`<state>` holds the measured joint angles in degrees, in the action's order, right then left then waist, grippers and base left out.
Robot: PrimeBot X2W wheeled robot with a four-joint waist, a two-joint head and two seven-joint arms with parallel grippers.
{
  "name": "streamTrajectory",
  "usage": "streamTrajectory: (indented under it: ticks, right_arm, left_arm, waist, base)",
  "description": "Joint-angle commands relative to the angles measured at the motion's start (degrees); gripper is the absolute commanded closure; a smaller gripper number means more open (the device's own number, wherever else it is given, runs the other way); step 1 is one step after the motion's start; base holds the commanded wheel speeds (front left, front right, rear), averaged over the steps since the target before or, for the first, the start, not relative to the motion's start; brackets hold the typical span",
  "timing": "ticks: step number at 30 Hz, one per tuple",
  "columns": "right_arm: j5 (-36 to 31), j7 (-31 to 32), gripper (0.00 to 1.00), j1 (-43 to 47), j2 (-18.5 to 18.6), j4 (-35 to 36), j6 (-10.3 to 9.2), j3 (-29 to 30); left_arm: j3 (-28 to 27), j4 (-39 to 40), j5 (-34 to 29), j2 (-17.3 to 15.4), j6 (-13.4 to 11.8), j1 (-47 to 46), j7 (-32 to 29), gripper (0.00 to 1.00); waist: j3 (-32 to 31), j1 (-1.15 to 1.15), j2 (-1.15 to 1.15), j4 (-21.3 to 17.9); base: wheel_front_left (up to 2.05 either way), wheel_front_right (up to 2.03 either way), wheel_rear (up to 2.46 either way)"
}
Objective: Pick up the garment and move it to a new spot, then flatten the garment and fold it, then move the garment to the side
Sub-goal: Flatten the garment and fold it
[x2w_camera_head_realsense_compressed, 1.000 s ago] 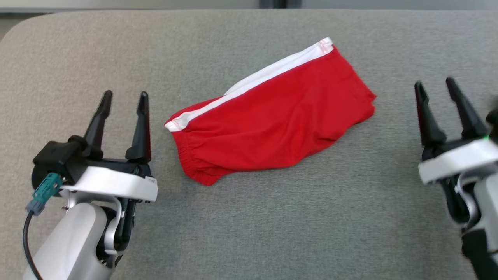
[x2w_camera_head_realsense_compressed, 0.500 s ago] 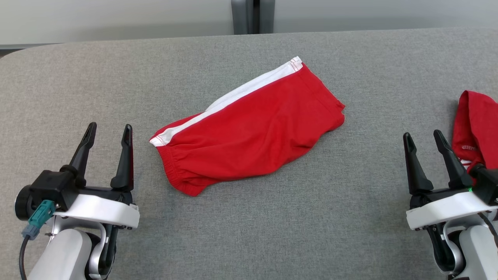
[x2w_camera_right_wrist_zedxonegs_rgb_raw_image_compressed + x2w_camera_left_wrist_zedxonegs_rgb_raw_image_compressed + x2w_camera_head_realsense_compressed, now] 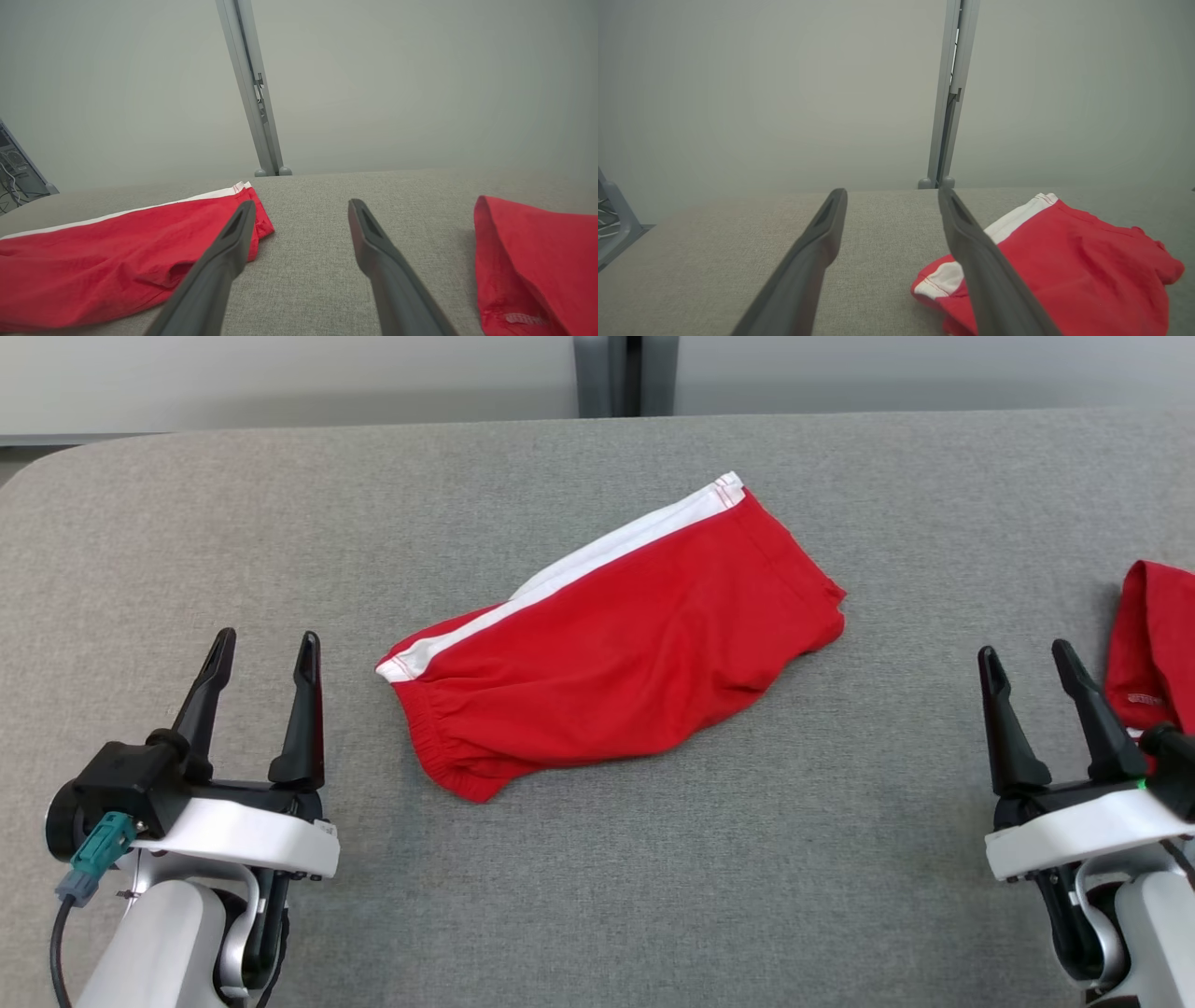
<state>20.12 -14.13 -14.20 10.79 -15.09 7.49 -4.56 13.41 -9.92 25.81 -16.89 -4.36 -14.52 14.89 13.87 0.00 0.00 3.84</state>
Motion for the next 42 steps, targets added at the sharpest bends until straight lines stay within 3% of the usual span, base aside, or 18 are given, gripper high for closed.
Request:
streamTrajectory:
  ticks: [1,6,13,20,31,32,34,42]
  right_arm:
    - [-0.15,0.38,0.0,-0.92,0.72,0.33,0.02,0.33]
    - [0.61,0.97,0.0,-4.08,3.27,-0.81,0.01,-0.85]
    - [2.72,2.95,0.0,-11.89,6.62,-8.36,0.01,-5.98]
    - [6.24,6.04,0.0,-21.9,9.1,-22.63,0.01,-15.7]
    - [11.67,8.98,0.0,-26.69,6.91,-38.14,-0.15,-20.03]
    - [11.99,9.26,0.28,-26.79,6.55,-38.67,-0.14,-20.78]
    - [13.38,9.63,1.0,-26.61,5.99,-38.83,0.01,-22.27]
    - [17.47,5.54,1.0,-25.94,5.42,-35.98,0.0,-25.14]
  left_arm:
    - [-0.68,-0.13,-0.65,0.47,0.53,-0.87,0.23,0.0]
    - [-1.39,-0.45,-1.59,1.68,1.75,-1.69,0.23,0.0]
    - [-1.31,-0.55,-2.71,4.05,2.28,-3.24,0.23,0.0]
    - [-2.13,-1.66,-4.16,7.57,4.74,-5.45,0.22,0.0]
    - [-4.41,-3.13,-6.95,10.37,7.35,-6.33,0.23,0.0]
    - [-4.52,-3.22,-7.26,10.61,7.54,-6.34,0.23,0.0]
    - [-5.0,-3.41,-7.63,10.84,7.86,-6.57,0.23,0.0]
    - [-6.59,-3.65,-9.14,11.02,8.82,-5.68,0.23,0.0]
  waist:
    - [0.16,0.0,0.0,0.62]
    - [1.18,0.0,0.0,3.0]
    - [3.71,0.0,0.0,7.3]
    - [7.14,0.0,0.0,12.06]
    - [8.15,0.0,0.0,12.33]
    - [8.12,0.0,0.0,12.14]
    - [8.06,0.0,0.0,11.67]
    - [6.57,0.0,0.0,8.11]
  base:
    - [0.0,0.0,0.0]
    - [0.0,0.0,0.0]
    - [0.0,0.0,0.0]
    - [0.0,0.0,0.0]
    - [0.0,0.0,0.0]
    - [0.0,0.0,0.0]
    - [0.0,0.0,0.0]
    - [0.0,0.0,0.0]
